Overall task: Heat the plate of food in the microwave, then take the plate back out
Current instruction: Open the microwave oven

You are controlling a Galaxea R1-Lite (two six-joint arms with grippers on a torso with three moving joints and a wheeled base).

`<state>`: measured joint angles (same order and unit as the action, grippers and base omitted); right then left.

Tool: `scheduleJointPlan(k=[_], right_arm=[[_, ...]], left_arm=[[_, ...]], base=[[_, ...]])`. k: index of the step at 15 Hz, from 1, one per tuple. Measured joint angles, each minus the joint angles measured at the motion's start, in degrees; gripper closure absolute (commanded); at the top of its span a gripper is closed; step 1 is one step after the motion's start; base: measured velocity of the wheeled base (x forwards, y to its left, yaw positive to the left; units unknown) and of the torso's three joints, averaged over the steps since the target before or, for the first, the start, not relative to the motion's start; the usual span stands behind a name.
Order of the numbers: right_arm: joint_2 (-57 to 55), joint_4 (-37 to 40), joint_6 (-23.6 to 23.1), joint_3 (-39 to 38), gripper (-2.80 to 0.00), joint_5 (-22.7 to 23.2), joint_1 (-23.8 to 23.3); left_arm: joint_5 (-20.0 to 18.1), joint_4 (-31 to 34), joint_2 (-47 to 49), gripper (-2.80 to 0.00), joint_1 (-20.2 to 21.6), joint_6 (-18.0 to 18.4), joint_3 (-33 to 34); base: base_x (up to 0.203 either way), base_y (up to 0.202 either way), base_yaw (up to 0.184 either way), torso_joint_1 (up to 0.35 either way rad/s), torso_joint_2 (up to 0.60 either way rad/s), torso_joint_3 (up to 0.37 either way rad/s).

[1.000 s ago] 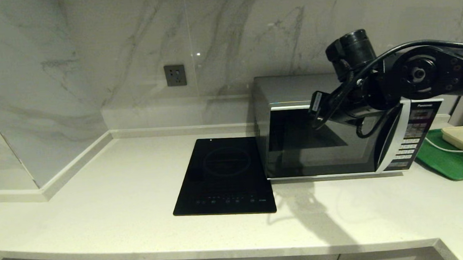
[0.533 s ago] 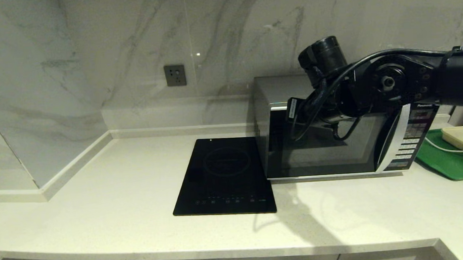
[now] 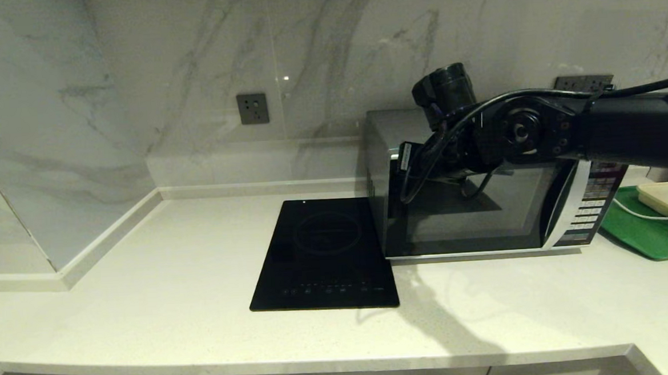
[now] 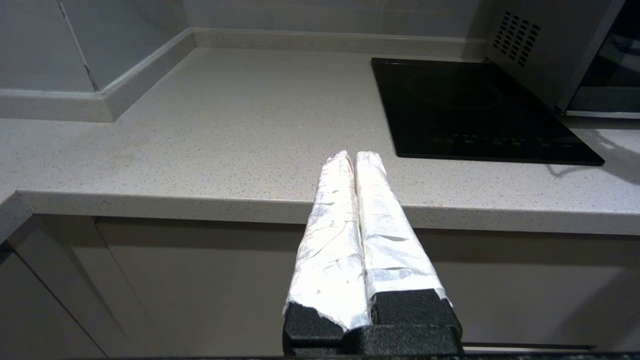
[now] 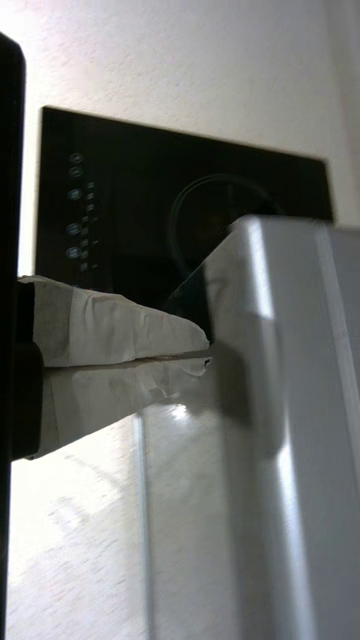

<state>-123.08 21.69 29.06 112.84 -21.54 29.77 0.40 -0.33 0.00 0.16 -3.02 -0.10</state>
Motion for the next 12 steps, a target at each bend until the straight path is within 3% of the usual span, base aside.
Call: scheduleJointPlan(k=[12], right_arm=[[-1.19, -4.8, -2.53, 0.01, 0.0, -2.21, -0.09]], left_arm=[[0.01, 0.0, 0.0, 0.0, 0.0, -0.02, 0.0]], base=[[0.0, 0.0, 0.0, 0.0, 0.0, 0.0]])
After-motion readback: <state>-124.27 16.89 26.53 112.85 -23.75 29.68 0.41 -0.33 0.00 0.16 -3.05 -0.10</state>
